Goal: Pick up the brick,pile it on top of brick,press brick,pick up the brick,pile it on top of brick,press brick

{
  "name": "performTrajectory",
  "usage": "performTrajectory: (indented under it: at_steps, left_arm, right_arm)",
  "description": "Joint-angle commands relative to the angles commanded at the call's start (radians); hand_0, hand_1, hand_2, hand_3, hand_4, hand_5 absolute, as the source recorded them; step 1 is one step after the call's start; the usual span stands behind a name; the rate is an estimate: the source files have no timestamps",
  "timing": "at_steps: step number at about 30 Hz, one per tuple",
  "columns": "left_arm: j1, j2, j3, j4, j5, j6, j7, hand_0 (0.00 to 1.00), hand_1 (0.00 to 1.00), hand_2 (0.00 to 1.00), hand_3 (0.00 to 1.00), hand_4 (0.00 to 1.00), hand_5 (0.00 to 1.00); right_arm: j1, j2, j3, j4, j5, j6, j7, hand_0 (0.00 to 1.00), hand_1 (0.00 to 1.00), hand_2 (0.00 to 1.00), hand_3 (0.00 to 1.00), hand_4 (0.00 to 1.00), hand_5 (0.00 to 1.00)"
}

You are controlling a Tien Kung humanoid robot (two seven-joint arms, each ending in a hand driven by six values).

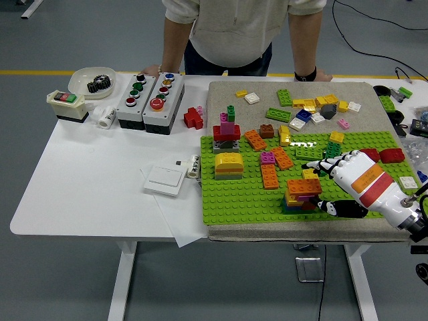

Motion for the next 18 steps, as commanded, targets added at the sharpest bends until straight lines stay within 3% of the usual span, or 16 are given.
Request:
performTrajectory:
  at_steps: [2,3,8,9,14,15,18]
  left_arm:
    - [0.0,0.0,0.0,0.0,0.001,0.0,0.0,0.823,0.808,0.801,0.586,0.64,0.661]
    - [0.0,0.0,0.0,0.0,0.0,0.0,0.0,0.823,0.806,0.802,0.586,0.64,0.661]
    - [-0.001,0.001,0.001,0.001,-0.002,0.001,-0.002,0.823,0.806,0.802,0.586,0.64,0.661]
    - [-0.001,0.001,0.001,0.001,-0.003,0.001,-0.002,0.822,0.806,0.8,0.586,0.64,0.661]
    - [-0.002,0.002,0.001,0.001,-0.003,0.002,-0.003,0.822,0.806,0.8,0.586,0.64,0.661]
    - [-0.002,0.002,0.001,0.001,-0.003,0.002,-0.003,0.821,0.805,0.8,0.587,0.641,0.661]
    - [-0.002,0.002,0.001,0.001,-0.002,0.001,-0.003,0.821,0.805,0.8,0.587,0.641,0.661]
  right_arm:
    - [-0.007,-0.002,0.008,0.013,-0.002,-0.003,-0.001,0.322,0.404,0.607,0.816,0.841,0.377]
    - [-0.011,-0.004,0.013,0.022,-0.002,-0.005,0.0,0.335,0.43,0.674,0.859,0.942,0.406]
    - [-0.031,-0.013,0.032,0.063,0.016,-0.017,0.002,0.335,0.43,0.674,0.859,0.942,0.406]
    - [-0.039,-0.018,0.035,0.083,0.026,-0.02,-0.005,0.518,0.625,0.764,0.857,0.911,0.388]
    - [-0.054,-0.026,0.035,0.131,0.079,-0.041,-0.04,0.518,0.625,0.764,0.857,0.911,0.388]
    - [-0.058,-0.028,0.037,0.141,0.099,-0.045,-0.048,0.713,0.695,0.762,0.724,0.831,0.395]
    - [-0.066,-0.032,0.045,0.169,0.138,-0.027,-0.052,0.713,0.695,0.762,0.724,0.831,0.395]
